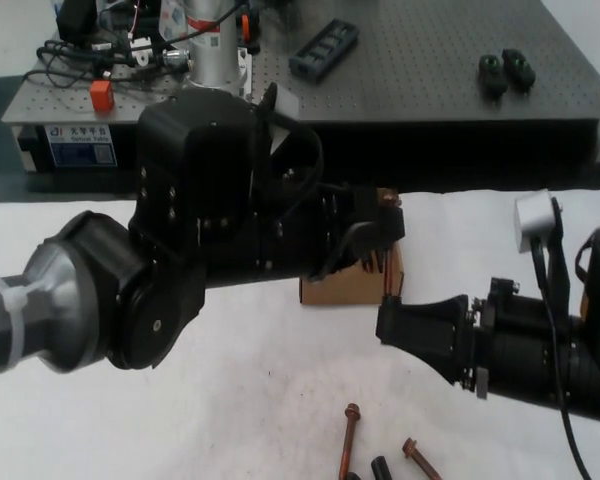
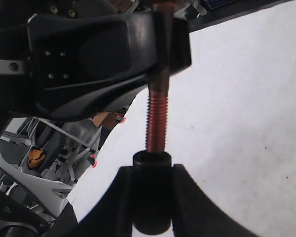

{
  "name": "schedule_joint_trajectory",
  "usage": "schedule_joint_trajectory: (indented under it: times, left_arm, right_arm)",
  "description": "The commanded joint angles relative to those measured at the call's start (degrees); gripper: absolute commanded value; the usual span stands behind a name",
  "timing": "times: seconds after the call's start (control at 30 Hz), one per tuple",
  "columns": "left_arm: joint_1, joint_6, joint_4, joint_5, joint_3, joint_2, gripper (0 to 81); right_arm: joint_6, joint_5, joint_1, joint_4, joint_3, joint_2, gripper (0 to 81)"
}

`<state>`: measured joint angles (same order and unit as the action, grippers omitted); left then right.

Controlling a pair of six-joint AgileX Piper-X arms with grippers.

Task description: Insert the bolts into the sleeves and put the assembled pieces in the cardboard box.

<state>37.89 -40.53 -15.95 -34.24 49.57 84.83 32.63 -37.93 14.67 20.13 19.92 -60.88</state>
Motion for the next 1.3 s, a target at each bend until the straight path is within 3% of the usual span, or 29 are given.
schedule_joint_trajectory:
  times: [0.0, 0.43, 0.5, 0.63, 0.67, 0.93, 1.1, 1.27]
  left_arm:
    - [0.10, -0.58, -1.30, -1.62, 0.29, -0.89, 0.7]
    - [0.10, 1.71, -0.65, -4.40, 0.29, -0.89, 0.6]
    - [0.10, 2.12, -0.40, -5.54, 0.29, -0.89, 10.5]
    - [0.10, 2.78, -0.42, -4.47, 0.29, -0.89, 53.3]
    - [0.10, 2.39, 0.05, -3.79, 0.29, -0.89, 58.1]
    - [0.10, 9.21, 9.81, -1.64, 0.29, -0.89, 49.5]
    - [0.10, 19.89, 24.60, 9.03, 0.29, -0.89, 49.5]
    - [0.64, 25.62, 34.06, 12.66, 0.29, -0.89, 49.5]
  right_arm:
    - [-1.54, 0.78, 0.17, 1.26, 3.06, -1.58, 2.5]
    - [-1.79, 6.39, 0.17, 5.75, 4.03, -2.60, 2.5]
    - [-1.93, 6.51, 0.17, 6.79, 4.03, -2.60, 2.5]
    - [-4.14, 8.62, -1.44, 7.42, 4.30, -2.60, 2.5]
    - [-5.51, 9.69, -2.08, 7.35, 4.43, -2.60, 2.5]
    - [-19.52, 19.79, -8.89, 0.36, 14.49, -10.34, 2.5]
    - [-23.57, 25.71, -8.23, -12.57, 29.81, -23.61, 2.5]
    - [-27.34, 31.19, -6.28, -25.30, 45.58, -38.03, 2.5]
